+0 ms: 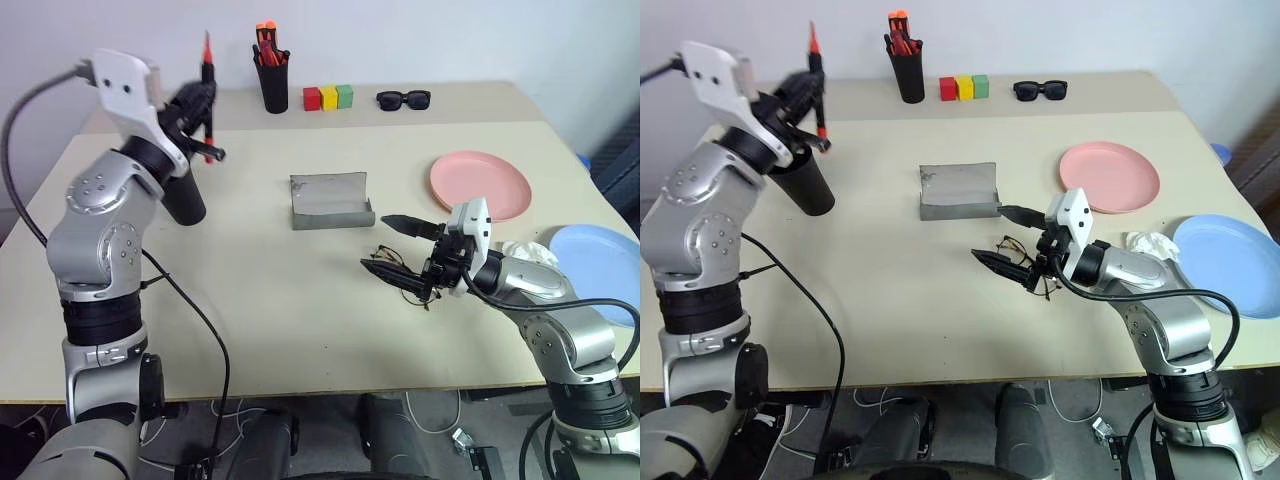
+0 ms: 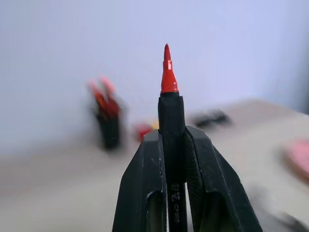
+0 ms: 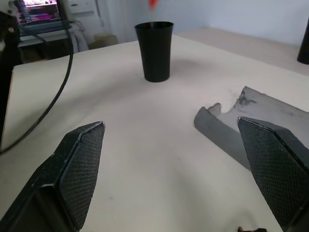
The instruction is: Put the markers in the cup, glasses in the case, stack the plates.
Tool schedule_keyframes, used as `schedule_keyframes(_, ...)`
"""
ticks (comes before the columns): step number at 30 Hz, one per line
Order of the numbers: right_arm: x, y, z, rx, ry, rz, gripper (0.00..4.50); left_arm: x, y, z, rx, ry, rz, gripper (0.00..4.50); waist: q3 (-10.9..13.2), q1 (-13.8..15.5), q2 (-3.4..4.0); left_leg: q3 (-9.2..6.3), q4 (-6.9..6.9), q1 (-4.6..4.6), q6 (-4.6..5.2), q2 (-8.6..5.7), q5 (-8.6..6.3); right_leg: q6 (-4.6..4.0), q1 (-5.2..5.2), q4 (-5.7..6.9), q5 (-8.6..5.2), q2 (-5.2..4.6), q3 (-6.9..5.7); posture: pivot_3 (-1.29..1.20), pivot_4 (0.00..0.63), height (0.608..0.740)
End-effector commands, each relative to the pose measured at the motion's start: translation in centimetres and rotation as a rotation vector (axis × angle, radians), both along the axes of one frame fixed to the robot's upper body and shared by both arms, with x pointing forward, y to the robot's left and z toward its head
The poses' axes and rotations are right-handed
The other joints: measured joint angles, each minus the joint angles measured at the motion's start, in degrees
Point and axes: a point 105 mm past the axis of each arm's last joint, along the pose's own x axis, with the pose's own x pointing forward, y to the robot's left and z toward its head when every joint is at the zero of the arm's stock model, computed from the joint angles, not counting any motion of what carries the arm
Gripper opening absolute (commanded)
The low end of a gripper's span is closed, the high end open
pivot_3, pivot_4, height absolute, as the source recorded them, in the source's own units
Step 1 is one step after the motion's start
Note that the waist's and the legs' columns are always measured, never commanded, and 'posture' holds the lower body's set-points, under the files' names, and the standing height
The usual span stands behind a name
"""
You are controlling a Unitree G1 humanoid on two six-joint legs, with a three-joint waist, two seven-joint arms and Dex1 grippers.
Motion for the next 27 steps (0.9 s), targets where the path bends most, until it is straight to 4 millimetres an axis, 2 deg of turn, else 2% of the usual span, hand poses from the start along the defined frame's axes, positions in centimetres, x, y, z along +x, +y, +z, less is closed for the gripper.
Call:
schedule_keyframes(1, -0.2, 0.4, 1.0, 0.016, -0.044, 0.015, 4.50, -0.4, 3.7, 3.1, 0.009, -0.185, 0.109, 0.01, 0.0, 0.0, -0.04, -0.01, 0.04, -0.02, 0.01, 0.00, -0.01, 0.00, 0.00, 0.00, 0.00, 0.00, 0.00, 0.00, 0.150, 0.740)
schedule_keyframes(4, -0.2, 0.4, 1.0, 0.011, -0.046, 0.014, 4.50, -0.2, 6.5, 3.2, -0.008, -0.244, 0.165, 0.01, 0.0, 0.0, -0.04, -0.02, 0.08, -0.05, 0.03, -0.01, -0.02, 0.01, 0.00, 0.00, 0.00, 0.00, -0.02, 0.00, 0.150, 0.740)
schedule_keyframes(6, -0.2, 0.4, 1.1, 0.016, -0.045, 0.015, 4.50, 0.7, 6.9, 1.9, 0.004, -0.218, 0.159, 0.01, 0.0, 0.0, -0.04, -0.03, 0.08, -0.04, 0.05, -0.01, -0.03, 0.01, 0.00, 0.00, 0.00, 0.00, -0.02, 0.00, 0.150, 0.740)
schedule_keyframes(8, -0.2, 0.4, 1.0, 0.014, -0.044, 0.016, 4.50, 1.6, 6.6, 0.2, 0.027, -0.216, 0.147, 0.01, 0.0, 0.2, -0.04, -0.02, 0.08, -0.02, 0.06, -0.02, -0.03, 0.01, 0.03, 0.01, 0.01, -0.01, -0.02, 0.00, 0.150, 0.740)
schedule_keyframes(12, -0.3, 0.5, 1.0, 0.006, -0.046, 0.015, 4.50, 2.6, 6.7, -1.2, 0.001, -0.217, 0.141, 0.01, 0.0, 0.6, -0.09, -0.04, 0.17, -0.05, 0.06, -0.03, -0.03, 0.02, 0.06, 0.01, 0.01, -0.01, -0.04, 0.00, 0.150, 0.740)
schedule_keyframes(15, -0.4, 0.4, 1.1, 0.006, -0.046, 0.010, 4.50, 3.1, 7.6, -3.1, -0.039, -0.185, 0.155, 0.01, 0.0, 0.5, -0.09, -0.04, 0.17, -0.05, 0.08, -0.03, -0.04, 0.03, 0.04, 0.02, 0.01, -0.01, -0.04, 0.00, 0.150, 0.740)
schedule_keyframes(19, -0.6, 0.0, 1.2, 0.003, -0.049, -0.008, 4.50, 3.1, 6.2, -4.7, 0.001, -0.151, 0.062, 0.01, 0.0, 0.0, -0.09, -0.05, 0.15, -0.05, 0.11, -0.02, -0.06, 0.03, 0.03, 0.04, 0.01, -0.01, -0.05, 0.00, 0.150, 0.740)
schedule_keyframes(21, -0.7, -0.2, 1.2, -0.003, -0.049, -0.012, 4.50, 3.0, 6.7, -4.7, -0.019, -0.152, 0.070, 0.99, 0.0, 0.0, -0.09, -0.05, 0.15, -0.05, 0.13, -0.02, -0.07, 0.03, 0.03, 0.04, 0.01, -0.01, -0.05, 0.00, 0.150, 0.740)
schedule_keyframes(22, -0.8, -0.2, 1.1, -0.004, -0.047, -0.013, 4.50, 2.9, 7.1, -4.8, -0.042, -0.149, 0.072, 1.32, 0.0, 0.0, -0.09, -0.05, 0.16, -0.05, 0.13, -0.02, -0.07, 0.03, 0.03, 0.05, 0.01, -0.01, -0.05, 0.00, 0.150, 0.740)
schedule_keyframes(27, -0.5, -0.2, 1.1, -0.004, -0.048, -0.017, 4.50, 2.7, 7.4, -4.8, -0.043, -0.153, 0.072, 3.80, 0.0, -0.1, -0.09, -0.05, 0.16, -0.02, 0.14, -0.02, -0.07, 0.03, 0.03, 0.06, 0.01, -0.01, -0.05, 0.00, 0.150, 0.740)
